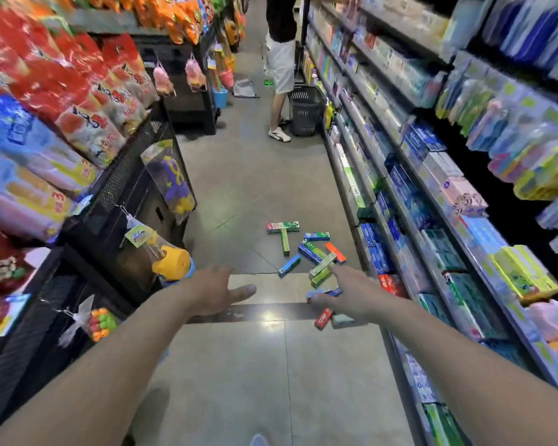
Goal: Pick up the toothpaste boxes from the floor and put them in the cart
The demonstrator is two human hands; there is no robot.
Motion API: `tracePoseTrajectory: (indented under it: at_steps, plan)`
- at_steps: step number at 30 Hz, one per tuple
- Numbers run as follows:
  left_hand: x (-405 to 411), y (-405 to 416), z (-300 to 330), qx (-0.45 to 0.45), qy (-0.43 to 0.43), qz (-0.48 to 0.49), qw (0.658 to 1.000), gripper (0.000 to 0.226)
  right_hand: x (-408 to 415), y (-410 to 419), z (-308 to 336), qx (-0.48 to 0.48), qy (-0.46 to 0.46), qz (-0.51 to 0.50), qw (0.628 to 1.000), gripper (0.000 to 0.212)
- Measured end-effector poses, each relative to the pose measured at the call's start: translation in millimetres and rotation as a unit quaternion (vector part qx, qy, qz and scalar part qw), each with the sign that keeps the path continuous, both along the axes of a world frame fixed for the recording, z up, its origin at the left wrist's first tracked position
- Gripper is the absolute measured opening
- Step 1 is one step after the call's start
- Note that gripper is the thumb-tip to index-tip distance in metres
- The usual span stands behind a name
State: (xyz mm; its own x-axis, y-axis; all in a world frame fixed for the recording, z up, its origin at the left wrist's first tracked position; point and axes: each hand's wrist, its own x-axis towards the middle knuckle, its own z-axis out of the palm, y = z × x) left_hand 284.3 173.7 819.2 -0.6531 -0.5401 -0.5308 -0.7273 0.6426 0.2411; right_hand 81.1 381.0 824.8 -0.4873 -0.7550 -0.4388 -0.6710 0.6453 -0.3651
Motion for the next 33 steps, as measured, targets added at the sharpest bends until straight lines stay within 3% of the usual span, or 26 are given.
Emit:
tracePoseTrajectory:
  at_steps: [4, 8, 13, 18, 24, 33]
  plan:
    - [-9, -56, -11, 0.012, -0.009, 0.006, 1.000, 0.097, -15, -57, -5, 0.013, 0.013, 0.022, 1.000, 0.095]
    - [-31, -109, -21, 0.010, -0.022, 0.014, 1.000, 0.107, -44, -112, -13, 0.029, 0.023, 0.031, 0.999, 0.091]
    - [-91, -176, -32, 0.013, -0.048, 0.024, 0.998, 0.099, -99, -180, -35, 0.033, 0.001, 0.047, 0.998, 0.091]
    - [-160, -246, -36, -0.005, -0.061, 0.029, 0.998, 0.106, -178, -252, -48, 0.030, -0.009, 0.045, 0.998, 0.101]
    - [-239, -311, -24, -0.010, -0.075, 0.030, 0.997, 0.096, -257, -331, -56, 0.056, 0.000, 0.055, 0.997, 0.089]
    - [-315, -426, -43, 0.018, -0.088, -0.008, 0.996, 0.097, -325, -425, -86, 0.091, -0.008, 0.027, 0.995, 0.087]
